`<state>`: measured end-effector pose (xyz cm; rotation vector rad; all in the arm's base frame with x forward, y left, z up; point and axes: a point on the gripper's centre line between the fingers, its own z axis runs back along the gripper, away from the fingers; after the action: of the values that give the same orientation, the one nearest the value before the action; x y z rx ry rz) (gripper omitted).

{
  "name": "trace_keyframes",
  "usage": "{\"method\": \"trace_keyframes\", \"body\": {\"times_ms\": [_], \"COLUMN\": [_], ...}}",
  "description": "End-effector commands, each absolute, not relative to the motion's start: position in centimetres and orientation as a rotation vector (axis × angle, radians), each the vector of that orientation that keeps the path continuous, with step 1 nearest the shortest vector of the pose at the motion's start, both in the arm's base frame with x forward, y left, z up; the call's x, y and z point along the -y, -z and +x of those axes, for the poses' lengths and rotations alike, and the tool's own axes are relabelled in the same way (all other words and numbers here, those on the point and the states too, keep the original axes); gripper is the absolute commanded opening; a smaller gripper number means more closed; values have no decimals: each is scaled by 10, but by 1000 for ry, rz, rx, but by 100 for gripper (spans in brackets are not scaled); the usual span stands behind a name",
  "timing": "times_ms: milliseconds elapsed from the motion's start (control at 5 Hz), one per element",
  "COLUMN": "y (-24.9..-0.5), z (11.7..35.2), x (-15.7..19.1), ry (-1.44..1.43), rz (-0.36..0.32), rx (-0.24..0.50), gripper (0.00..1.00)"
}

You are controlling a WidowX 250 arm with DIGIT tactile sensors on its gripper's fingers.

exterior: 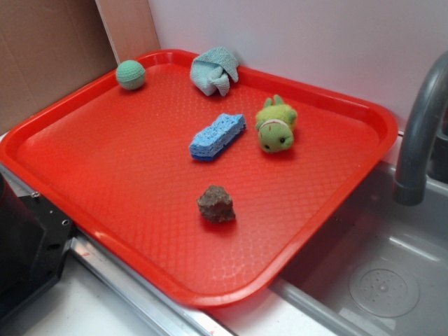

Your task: Grab the green animal.

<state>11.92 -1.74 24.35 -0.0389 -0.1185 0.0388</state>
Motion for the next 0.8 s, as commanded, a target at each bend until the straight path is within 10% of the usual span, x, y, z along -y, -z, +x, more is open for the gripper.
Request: {"method": "trace_keyframes", "body": {"times_ms": [0,600], "y": [-244,-204], "z": [119,177], "x": [17,53], "ry": [-39,-484], "rz": [-39,-150], "rx": [119,154], "gripper": [100,100]}}
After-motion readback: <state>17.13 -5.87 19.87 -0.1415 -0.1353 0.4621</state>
